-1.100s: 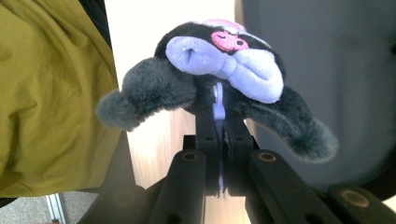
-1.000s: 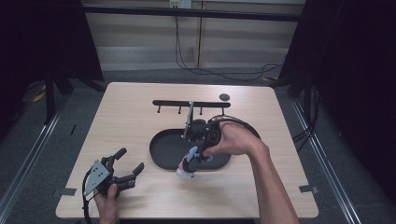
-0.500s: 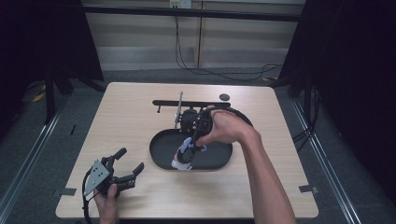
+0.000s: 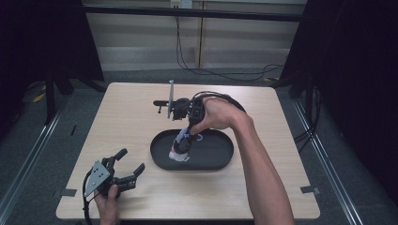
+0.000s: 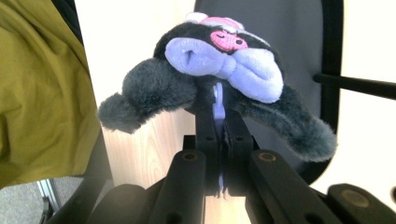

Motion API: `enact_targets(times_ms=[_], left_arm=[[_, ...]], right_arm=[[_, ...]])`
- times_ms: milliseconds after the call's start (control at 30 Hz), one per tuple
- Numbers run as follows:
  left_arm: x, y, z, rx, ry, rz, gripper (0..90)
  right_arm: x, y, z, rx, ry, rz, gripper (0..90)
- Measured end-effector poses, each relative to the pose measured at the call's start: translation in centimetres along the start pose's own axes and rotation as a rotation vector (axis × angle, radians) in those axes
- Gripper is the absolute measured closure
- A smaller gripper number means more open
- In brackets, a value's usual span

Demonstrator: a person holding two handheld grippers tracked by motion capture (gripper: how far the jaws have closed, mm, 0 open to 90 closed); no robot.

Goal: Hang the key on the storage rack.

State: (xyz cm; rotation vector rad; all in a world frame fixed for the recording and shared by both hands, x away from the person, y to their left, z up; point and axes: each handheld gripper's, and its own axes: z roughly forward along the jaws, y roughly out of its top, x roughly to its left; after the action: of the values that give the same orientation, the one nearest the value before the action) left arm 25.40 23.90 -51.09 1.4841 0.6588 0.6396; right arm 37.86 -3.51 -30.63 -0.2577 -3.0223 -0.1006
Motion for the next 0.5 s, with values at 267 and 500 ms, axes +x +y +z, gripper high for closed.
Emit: enact_targets(times_ms=[267,500], left_arm=[[0.0,0.0,0.0,-0.003,-0.001,-0.003,15.3],[0.0,0.0,0.0,-0.003,-0.002,-0.002,15.3]], right_arm=[[-0.9,0.8,0.1,0.036,-0.002,0.000,87.2],[-2.3,1.1,-0.2,0.029,0.004,0.027,87.2]])
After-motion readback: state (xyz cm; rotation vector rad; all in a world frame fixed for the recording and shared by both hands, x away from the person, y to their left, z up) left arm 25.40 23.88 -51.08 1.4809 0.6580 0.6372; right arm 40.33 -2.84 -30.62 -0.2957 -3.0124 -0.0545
